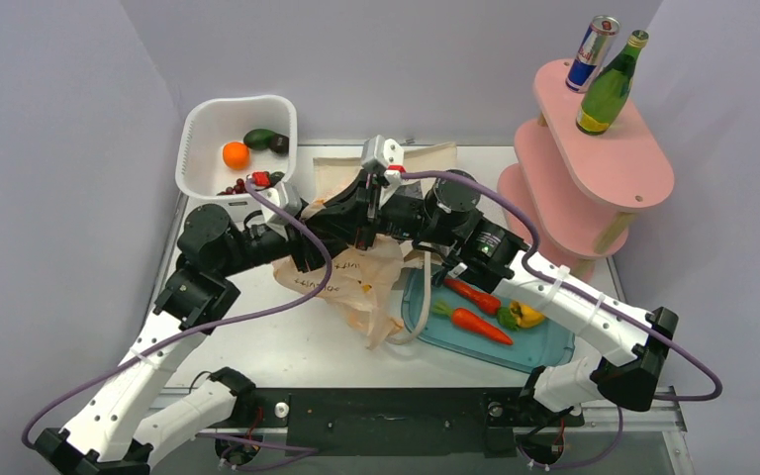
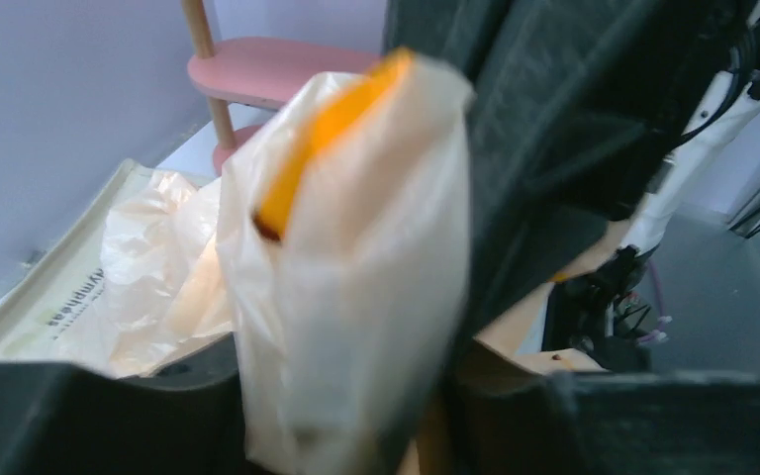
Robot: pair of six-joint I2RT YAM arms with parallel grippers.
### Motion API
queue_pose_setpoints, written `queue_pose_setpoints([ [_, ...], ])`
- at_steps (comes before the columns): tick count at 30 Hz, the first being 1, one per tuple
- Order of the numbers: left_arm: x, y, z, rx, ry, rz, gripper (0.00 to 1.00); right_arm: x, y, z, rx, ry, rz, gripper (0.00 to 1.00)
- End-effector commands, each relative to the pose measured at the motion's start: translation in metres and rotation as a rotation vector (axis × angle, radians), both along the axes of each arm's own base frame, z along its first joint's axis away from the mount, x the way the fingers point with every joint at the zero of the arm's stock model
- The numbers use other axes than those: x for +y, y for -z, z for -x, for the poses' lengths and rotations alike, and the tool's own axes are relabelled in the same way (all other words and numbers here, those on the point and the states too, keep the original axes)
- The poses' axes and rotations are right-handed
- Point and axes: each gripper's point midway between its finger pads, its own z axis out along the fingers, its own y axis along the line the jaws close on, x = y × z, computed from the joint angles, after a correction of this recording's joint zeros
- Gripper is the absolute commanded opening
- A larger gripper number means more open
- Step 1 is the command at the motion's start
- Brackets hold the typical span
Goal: Untie the knot of the grocery bags and take out the mixed food
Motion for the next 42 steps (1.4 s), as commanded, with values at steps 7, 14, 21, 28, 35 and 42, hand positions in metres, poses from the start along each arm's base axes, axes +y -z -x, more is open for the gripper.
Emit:
queue_pose_setpoints([
  [7,0.05,0.011,-0.013,0.151,-0.194,0.113,0.0,-0.079,-0.047,-0.072,0.07,0.283,-0.06,0.43],
  [14,0.137,0.035,-0.068,0.488,-0.5,0.272,0.0,-0.149,0.073,-0.089,-0.111,0.42,0.452,0.7],
  [21,0.191,0.057,-0.102,0.629,-0.746,0.295,0.0,-0.161,0.197,-0.007,-0.401,-0.086,1.03,0.71],
  [28,0.21,0.061,-0.112,0.648,-0.856,0.296,0.0,-0.128,0.268,0.046,-0.395,-0.392,1.229,0.74],
  [35,0.226,0.065,-0.109,0.675,-0.892,0.308,0.0,-0.12,0.327,0.061,-0.416,-0.49,1.363,0.74],
  [42,0.255,0.066,-0.112,0.703,-0.972,0.352,0.0,-0.119,0.376,0.053,-0.428,-0.465,1.499,0.72],
])
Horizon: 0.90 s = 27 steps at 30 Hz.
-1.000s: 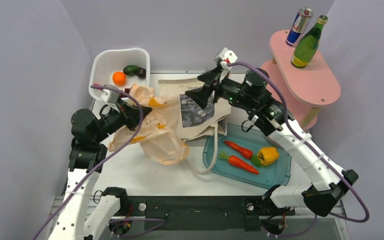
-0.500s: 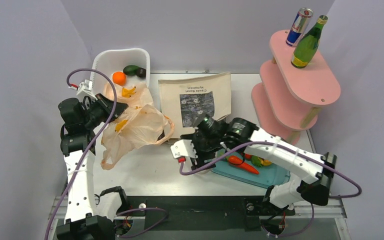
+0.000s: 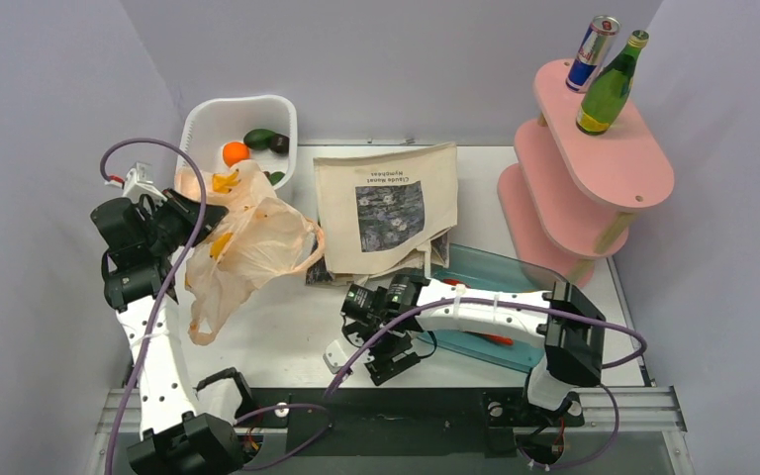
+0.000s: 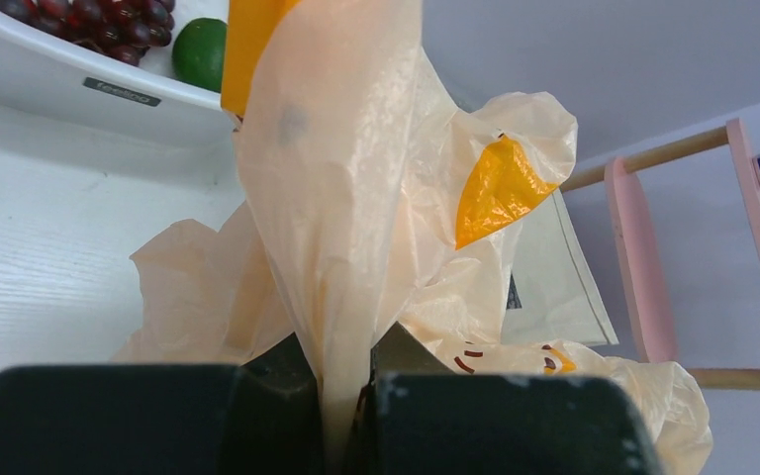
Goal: Untie the knot of the grocery bags and take out the mixed food
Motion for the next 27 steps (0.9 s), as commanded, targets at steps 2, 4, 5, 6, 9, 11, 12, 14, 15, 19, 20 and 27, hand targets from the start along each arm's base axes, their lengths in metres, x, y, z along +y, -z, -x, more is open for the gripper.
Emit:
queue_pose_setpoints([
  [2,0.025,-0.026,-0.004,-0.036,-0.065,0.001,0.0,-0.003,0.033,-0.023,-0.106,0.038,0.073,0.68],
  [4,0.036,-0.026,-0.006,-0.027,-0.096,0.022,0.0,-0.005,0.041,-0.028,-0.121,0.05,0.093,0.59],
  [5,0.044,-0.026,-0.007,-0.02,-0.119,0.037,0.0,-0.005,0.044,-0.029,-0.122,0.062,0.102,0.55],
  [6,0.052,-0.026,-0.007,-0.018,-0.142,0.046,0.0,-0.003,0.044,-0.033,-0.13,0.075,0.099,0.4],
  [9,0.066,-0.022,-0.011,0.006,-0.177,0.101,0.0,0.008,0.039,-0.037,-0.082,0.17,0.086,0.08],
  [11,0.073,-0.019,-0.014,0.014,-0.199,0.136,0.0,0.03,0.014,-0.046,-0.029,0.251,0.001,0.0],
  [12,0.076,-0.02,-0.015,0.007,-0.208,0.147,0.0,0.032,0.005,-0.051,-0.009,0.284,-0.019,0.0],
  [14,0.08,-0.019,-0.018,-0.005,-0.22,0.155,0.0,0.047,-0.023,-0.055,0.036,0.319,-0.111,0.0],
  [15,0.081,-0.018,-0.018,-0.007,-0.222,0.158,0.0,0.056,-0.044,-0.058,0.055,0.33,-0.18,0.0],
  [19,0.082,-0.02,-0.021,-0.038,-0.22,0.161,0.0,0.064,-0.084,-0.063,0.059,0.339,-0.26,0.0],
  [20,0.081,-0.021,-0.022,-0.044,-0.215,0.161,0.0,0.061,-0.086,-0.062,0.045,0.309,-0.245,0.04],
  [27,0.076,-0.029,-0.018,-0.078,-0.183,0.11,0.0,0.009,-0.042,-0.012,-0.039,0.133,0.072,0.6],
])
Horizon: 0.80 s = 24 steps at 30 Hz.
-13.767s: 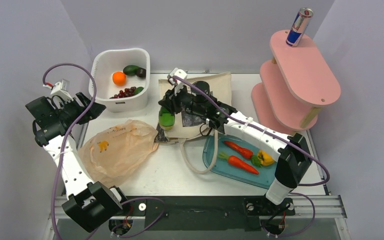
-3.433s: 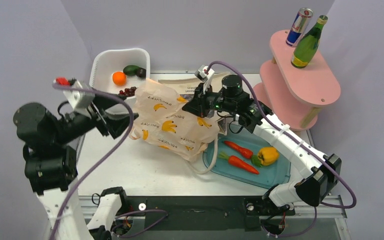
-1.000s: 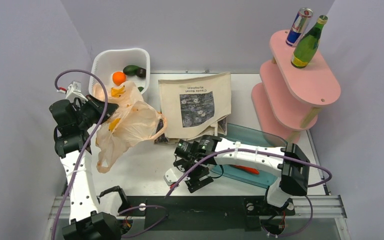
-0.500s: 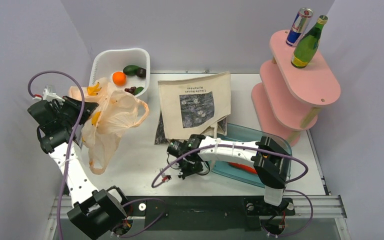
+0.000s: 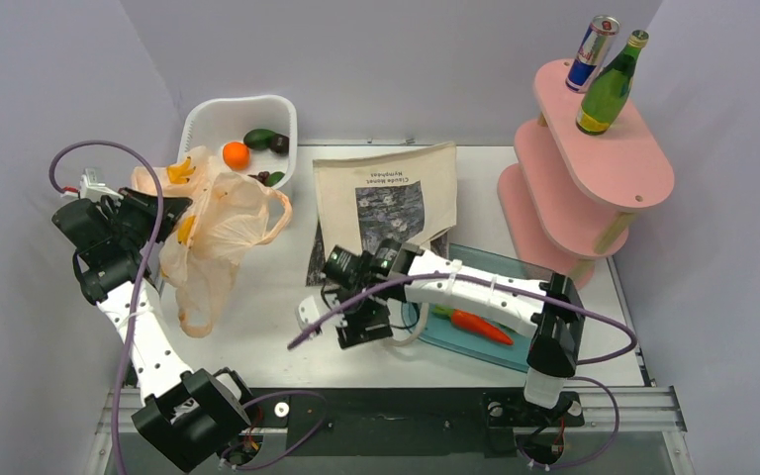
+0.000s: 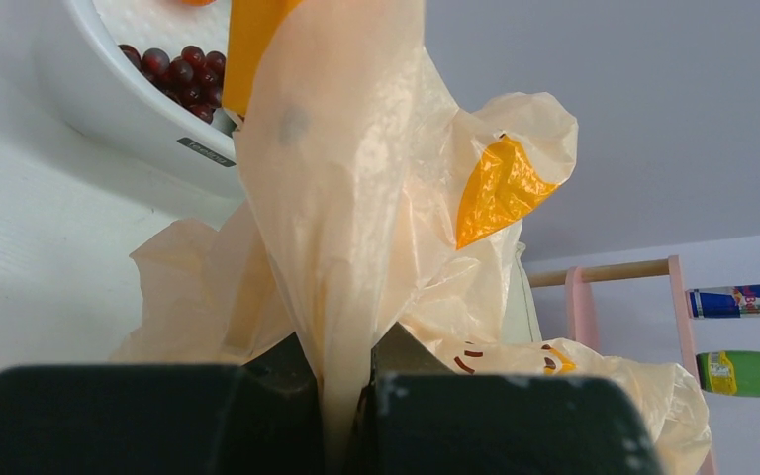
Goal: Untie the knot of the grocery bags and take out the mixed food
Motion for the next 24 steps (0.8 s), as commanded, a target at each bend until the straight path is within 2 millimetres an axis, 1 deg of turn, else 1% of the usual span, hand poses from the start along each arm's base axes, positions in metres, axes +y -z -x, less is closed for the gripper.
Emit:
queue_pose_setpoints([
  [1,-0.003,-0.028,0.003,-0.102,0.031,-0.087,0.0,-0.053,0.032,0.04,-0.02,-0.105,0.238,0.61],
  [2,-0.004,-0.029,0.003,-0.106,0.034,-0.09,0.0,-0.051,0.036,0.042,-0.034,-0.111,0.237,0.63],
  [4,-0.005,-0.03,0.004,-0.11,0.039,-0.097,0.0,-0.052,0.046,0.039,-0.059,-0.092,0.272,0.64],
  [8,-0.007,-0.031,0.006,-0.115,0.051,-0.109,0.0,-0.055,0.071,0.02,-0.134,-0.049,0.334,0.64],
  [11,-0.008,-0.031,0.007,-0.119,0.055,-0.124,0.0,-0.064,0.093,0.007,-0.21,-0.051,0.39,0.65],
  [16,-0.009,-0.03,0.009,-0.115,0.056,-0.14,0.0,-0.076,0.115,0.001,-0.247,-0.066,0.453,0.63],
  [18,-0.009,-0.031,0.009,-0.117,0.057,-0.146,0.0,-0.082,0.125,0.003,-0.233,-0.077,0.486,0.59],
  [19,-0.008,-0.032,0.009,-0.116,0.056,-0.148,0.0,-0.084,0.125,0.004,-0.226,-0.082,0.494,0.5],
  [20,-0.007,-0.033,0.009,-0.117,0.053,-0.152,0.0,-0.082,0.121,0.006,-0.212,-0.086,0.487,0.42],
  [21,-0.006,-0.032,0.009,-0.11,0.048,-0.149,0.0,-0.079,0.117,0.006,-0.205,-0.083,0.476,0.27],
  [22,-0.005,-0.031,0.008,-0.098,0.038,-0.118,0.0,-0.066,0.102,0.006,-0.182,-0.058,0.427,0.19],
  [23,-0.003,-0.029,0.007,-0.079,0.024,-0.04,0.0,-0.056,0.091,0.007,-0.159,-0.036,0.385,0.04],
  [24,-0.001,-0.025,0.005,-0.068,0.021,0.006,0.0,-0.036,0.067,0.007,-0.1,0.028,0.286,0.01],
])
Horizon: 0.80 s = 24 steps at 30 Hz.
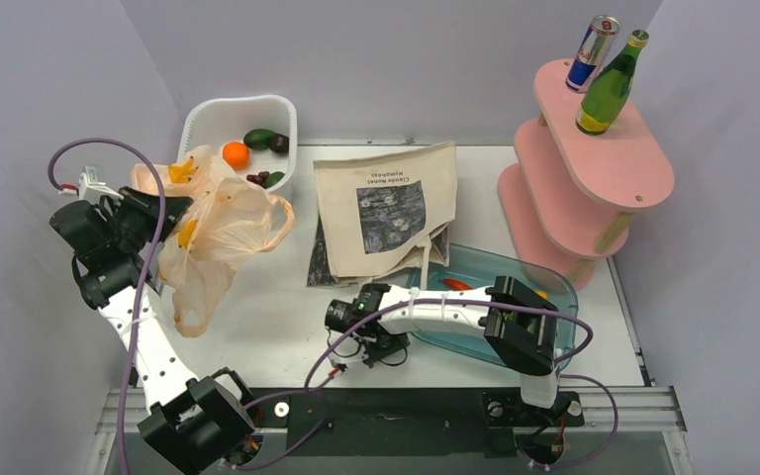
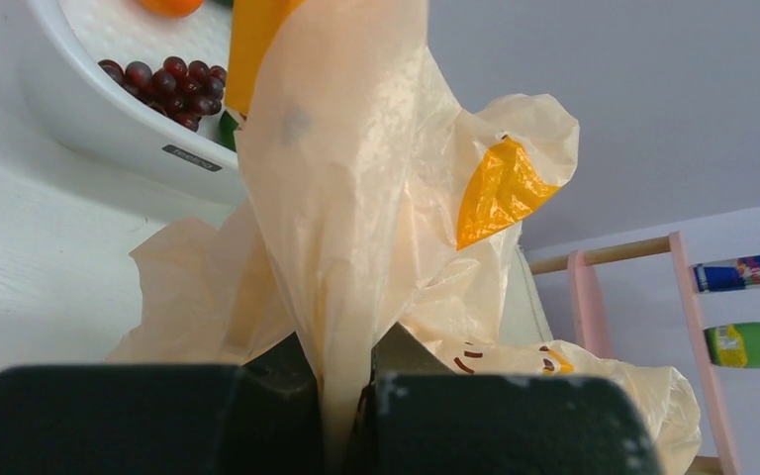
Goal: Untie the knot of the grocery bags and take out the mixed food
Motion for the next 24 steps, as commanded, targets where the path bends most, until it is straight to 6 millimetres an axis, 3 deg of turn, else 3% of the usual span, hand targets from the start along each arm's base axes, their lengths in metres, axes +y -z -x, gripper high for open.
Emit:
queue_pose_setpoints([
  [1,0.008,-0.014,-0.005,-0.013,-0.015,0.156,0.0,0.063,-0.073,-0.009,0.065,0.14,-0.298,0.0],
  [2,0.009,-0.012,-0.007,-0.01,-0.014,0.182,0.0,0.082,-0.103,-0.018,0.105,0.226,-0.419,0.0],
  [3,0.01,-0.016,-0.009,-0.029,-0.015,0.184,0.0,0.089,-0.117,-0.025,0.12,0.267,-0.477,0.0],
  [4,0.012,-0.019,-0.009,-0.047,-0.019,0.171,0.0,0.1,-0.144,-0.039,0.129,0.323,-0.578,0.0],
  [9,0.01,-0.049,-0.006,-0.193,-0.036,0.051,0.0,0.113,-0.23,-0.09,0.165,0.524,-0.917,0.0],
  [12,0.0,-0.063,-0.001,-0.269,-0.008,-0.012,0.0,0.119,-0.295,-0.122,0.189,0.6,-1.169,0.0],
  [15,-0.032,-0.081,0.015,-0.4,0.1,-0.211,0.0,0.12,-0.358,-0.145,0.24,0.727,-1.411,0.0],
  [18,-0.079,-0.079,0.03,-0.485,0.278,-0.375,0.0,0.125,-0.413,-0.161,0.258,0.736,-1.627,0.0],
  [21,-0.109,-0.065,0.042,-0.556,0.407,-0.558,0.0,0.127,-0.45,-0.164,0.301,0.74,-1.752,0.0],
  [24,-0.151,-0.064,0.061,-0.695,0.546,-0.696,0.0,0.129,-0.469,-0.164,0.33,0.753,-1.825,0.0],
])
